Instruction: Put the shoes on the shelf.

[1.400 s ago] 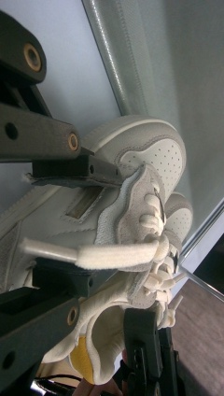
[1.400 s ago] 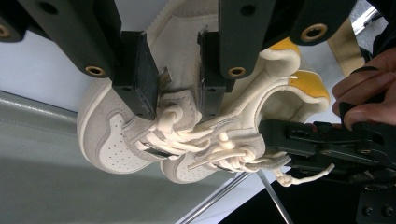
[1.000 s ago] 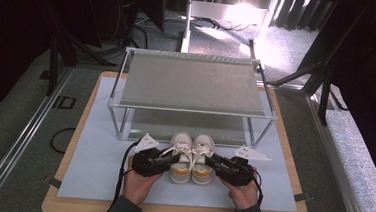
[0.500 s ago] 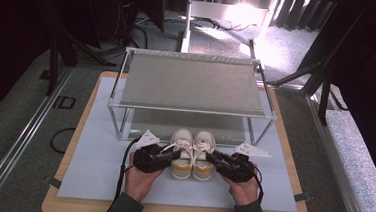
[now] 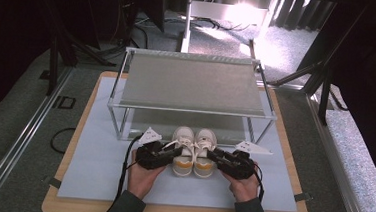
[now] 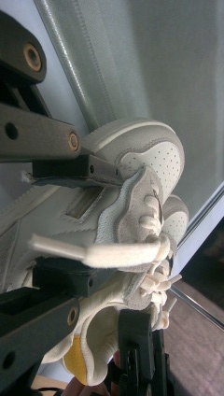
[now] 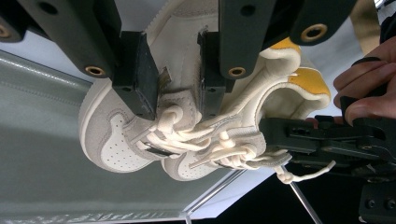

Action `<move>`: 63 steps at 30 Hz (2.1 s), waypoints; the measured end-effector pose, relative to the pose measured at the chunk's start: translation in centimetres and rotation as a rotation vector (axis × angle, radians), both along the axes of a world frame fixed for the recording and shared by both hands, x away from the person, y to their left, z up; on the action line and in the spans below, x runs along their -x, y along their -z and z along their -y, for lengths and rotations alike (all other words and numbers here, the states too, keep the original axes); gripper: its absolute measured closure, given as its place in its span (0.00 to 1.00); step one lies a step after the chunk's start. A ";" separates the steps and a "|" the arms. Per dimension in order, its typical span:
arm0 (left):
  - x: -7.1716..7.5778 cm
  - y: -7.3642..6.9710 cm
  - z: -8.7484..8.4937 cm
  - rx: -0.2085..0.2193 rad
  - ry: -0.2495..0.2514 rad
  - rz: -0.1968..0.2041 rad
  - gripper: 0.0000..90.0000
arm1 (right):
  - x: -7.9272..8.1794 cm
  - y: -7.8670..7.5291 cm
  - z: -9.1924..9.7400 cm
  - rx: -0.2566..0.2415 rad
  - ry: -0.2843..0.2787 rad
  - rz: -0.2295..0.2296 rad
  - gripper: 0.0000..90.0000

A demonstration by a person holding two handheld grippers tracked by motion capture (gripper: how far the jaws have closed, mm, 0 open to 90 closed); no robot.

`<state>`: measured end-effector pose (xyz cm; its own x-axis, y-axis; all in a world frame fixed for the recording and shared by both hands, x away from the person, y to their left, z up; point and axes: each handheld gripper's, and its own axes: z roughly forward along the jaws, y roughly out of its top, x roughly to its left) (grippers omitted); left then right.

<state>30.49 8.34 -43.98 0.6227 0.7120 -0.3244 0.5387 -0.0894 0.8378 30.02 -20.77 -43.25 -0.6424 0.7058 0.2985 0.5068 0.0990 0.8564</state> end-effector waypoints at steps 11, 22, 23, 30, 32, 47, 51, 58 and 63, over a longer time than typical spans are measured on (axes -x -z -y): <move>-0.5 0.1 0.1 0.002 -0.009 0.001 0.66 | -0.7 0.2 0.1 -0.008 0.003 -0.003 0.76; -1.6 -0.2 0.4 -0.008 -0.018 0.008 0.66 | -1.5 0.3 0.2 -0.014 0.014 -0.004 0.76; -1.7 -0.2 0.4 -0.006 -0.018 0.007 0.66 | -1.6 0.3 0.2 -0.015 0.014 -0.003 0.76; -2.2 0.1 0.5 -0.003 -0.028 0.003 0.66 | -2.0 0.6 0.3 -0.020 0.021 -0.007 0.76; -2.4 0.2 0.6 -0.005 -0.029 0.000 0.66 | -2.2 0.7 0.3 -0.016 0.022 -0.010 0.76; -3.4 0.6 0.6 0.018 -0.061 -0.010 0.66 | -3.7 0.9 0.2 -0.027 0.032 -0.012 0.76; -3.9 0.6 0.7 0.018 -0.077 -0.012 0.66 | -4.3 0.9 0.0 -0.018 0.036 -0.011 0.76; -4.6 0.8 0.9 0.035 -0.103 -0.008 0.66 | -5.0 0.9 0.0 -0.025 0.052 -0.006 0.76; -5.1 1.2 1.1 0.048 -0.125 -0.009 0.66 | -5.5 1.1 -0.1 -0.031 0.068 -0.007 0.76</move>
<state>35.57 7.25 -45.14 0.5268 0.7675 -0.3654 0.5504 0.0195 0.8346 35.51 -20.70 -44.39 -0.5913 0.7382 0.3248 0.5171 0.0380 0.8551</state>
